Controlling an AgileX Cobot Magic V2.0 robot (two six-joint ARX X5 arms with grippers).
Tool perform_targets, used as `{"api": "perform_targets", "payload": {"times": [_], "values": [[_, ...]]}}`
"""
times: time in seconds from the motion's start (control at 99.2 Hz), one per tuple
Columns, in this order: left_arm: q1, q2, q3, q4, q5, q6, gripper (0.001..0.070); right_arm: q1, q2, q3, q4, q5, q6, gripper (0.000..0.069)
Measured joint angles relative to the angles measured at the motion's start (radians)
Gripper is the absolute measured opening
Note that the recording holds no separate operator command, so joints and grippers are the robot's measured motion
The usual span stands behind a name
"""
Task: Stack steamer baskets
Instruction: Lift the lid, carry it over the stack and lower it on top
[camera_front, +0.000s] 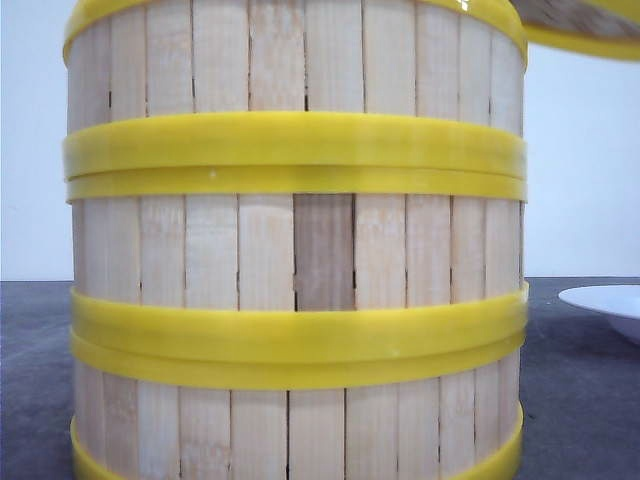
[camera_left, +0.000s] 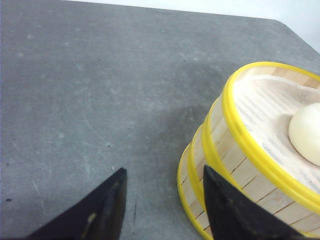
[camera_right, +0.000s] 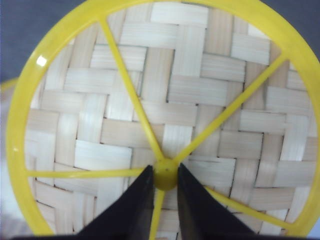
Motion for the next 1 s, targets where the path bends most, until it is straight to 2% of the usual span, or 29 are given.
{"api": "perform_targets", "payload": {"times": [0.131,0.585,0.998], "values": [[0.0,0.0,0.0,0.0,0.0,0.0,0.0285,0.101,0.014,0.051,-0.034,0.007,0.009,0.0052],[0.0,0.0,0.0,-0.001,0.0,0.0,0.0285,0.425,0.187,0.18,-0.145,0.192,0.026,0.0052],[0.0,0.0,0.0,-0.003,0.0,0.0,0.0285,0.509,0.315,0.276,-0.158,0.209,0.018,0.0052]]}}
